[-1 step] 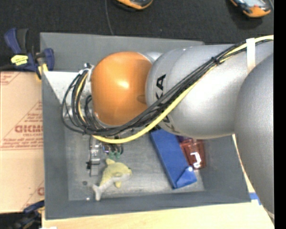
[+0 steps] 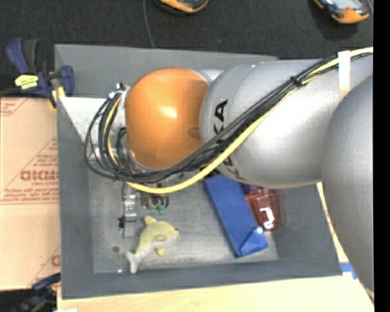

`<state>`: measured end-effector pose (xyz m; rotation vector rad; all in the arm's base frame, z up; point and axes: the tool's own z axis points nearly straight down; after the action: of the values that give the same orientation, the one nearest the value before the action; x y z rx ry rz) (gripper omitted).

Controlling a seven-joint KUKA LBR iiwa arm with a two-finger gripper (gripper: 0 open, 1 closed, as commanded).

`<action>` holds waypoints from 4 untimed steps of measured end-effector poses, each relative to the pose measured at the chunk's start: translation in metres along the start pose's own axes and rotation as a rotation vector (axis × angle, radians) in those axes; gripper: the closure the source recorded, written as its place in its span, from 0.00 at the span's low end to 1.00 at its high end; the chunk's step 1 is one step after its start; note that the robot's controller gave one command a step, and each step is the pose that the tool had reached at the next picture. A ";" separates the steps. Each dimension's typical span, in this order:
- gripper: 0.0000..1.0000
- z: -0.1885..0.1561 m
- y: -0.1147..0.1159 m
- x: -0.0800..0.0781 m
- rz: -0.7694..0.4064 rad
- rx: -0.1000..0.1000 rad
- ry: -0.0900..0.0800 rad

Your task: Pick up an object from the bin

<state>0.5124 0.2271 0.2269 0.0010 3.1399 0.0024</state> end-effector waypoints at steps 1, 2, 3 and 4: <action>0.00 0.074 -0.067 0.011 -0.108 0.000 -0.002; 0.00 0.081 -0.083 0.004 -0.455 -0.001 -0.006; 0.00 0.085 -0.106 0.003 -0.372 0.000 -0.002; 0.00 0.126 -0.106 0.006 -0.312 -0.001 -0.007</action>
Offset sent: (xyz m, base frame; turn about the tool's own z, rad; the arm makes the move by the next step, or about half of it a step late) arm -0.0006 -0.0829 -0.0669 -0.5515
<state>0.5069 0.1209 0.1010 -0.4858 3.0952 0.0031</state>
